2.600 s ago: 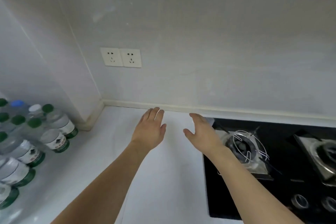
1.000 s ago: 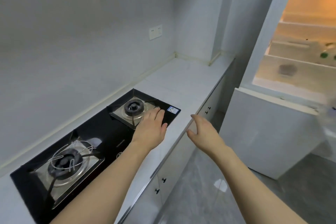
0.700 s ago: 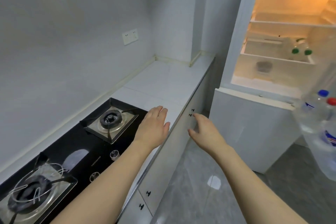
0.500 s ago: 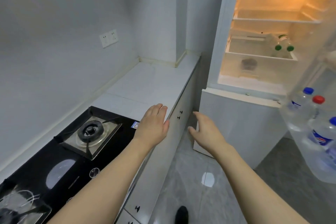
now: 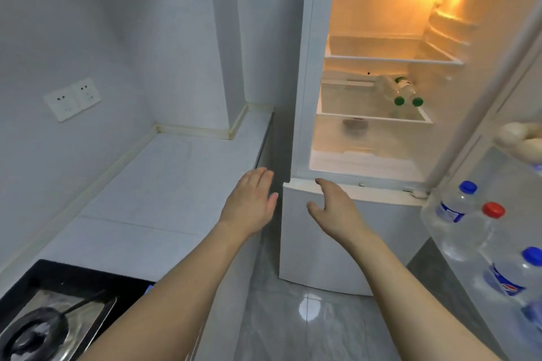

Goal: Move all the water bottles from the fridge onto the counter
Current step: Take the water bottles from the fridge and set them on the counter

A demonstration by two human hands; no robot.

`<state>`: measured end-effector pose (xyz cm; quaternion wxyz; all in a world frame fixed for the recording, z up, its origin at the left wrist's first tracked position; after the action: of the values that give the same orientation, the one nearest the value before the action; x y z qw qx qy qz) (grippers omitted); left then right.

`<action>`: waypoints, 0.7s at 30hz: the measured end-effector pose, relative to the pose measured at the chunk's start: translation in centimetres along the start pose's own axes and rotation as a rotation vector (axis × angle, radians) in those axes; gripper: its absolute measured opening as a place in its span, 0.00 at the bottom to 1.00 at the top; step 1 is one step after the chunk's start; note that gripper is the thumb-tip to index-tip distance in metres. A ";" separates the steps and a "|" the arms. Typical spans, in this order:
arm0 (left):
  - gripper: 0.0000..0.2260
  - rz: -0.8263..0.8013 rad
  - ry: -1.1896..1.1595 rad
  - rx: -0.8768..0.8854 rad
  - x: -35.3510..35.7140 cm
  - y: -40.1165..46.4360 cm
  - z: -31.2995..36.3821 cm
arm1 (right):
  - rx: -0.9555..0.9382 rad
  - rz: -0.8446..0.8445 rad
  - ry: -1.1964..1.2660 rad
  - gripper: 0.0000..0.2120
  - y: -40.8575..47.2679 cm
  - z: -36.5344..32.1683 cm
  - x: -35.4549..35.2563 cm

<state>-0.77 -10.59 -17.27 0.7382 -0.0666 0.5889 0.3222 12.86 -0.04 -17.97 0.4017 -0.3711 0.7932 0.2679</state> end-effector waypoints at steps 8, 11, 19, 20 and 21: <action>0.22 -0.042 -0.030 0.082 2.5 8.8 3.6 | 0.071 0.094 -0.009 0.28 5.4 4.5 -3.8; 0.22 -0.057 -0.040 0.122 3.8 11.3 5.2 | 0.100 0.114 0.004 0.28 6.8 6.6 -4.7; 0.23 -0.068 -0.051 0.193 7.6 18.6 10.4 | 0.118 0.162 -0.003 0.28 12.3 12.7 -8.4; 0.23 -0.064 -0.044 0.201 8.0 19.7 11.1 | 0.113 0.174 -0.005 0.28 13.2 13.5 -9.0; 0.23 -0.069 -0.045 0.209 8.3 20.5 11.7 | 0.108 0.185 -0.001 0.28 13.9 14.0 -9.6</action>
<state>-1.65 14.39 -15.61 0.7649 -0.0022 0.5999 0.2348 11.64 21.72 -15.64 0.3950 -0.2737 0.8373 0.2608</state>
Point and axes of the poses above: each hand's wrist, its own y-axis towards the middle knuckle, its own x-axis out of the palm, z = x × y, the point moved 8 cm from there along y, towards the middle knuckle, and after that the axes turned 9 degrees about -x, right-handed, at the moved point
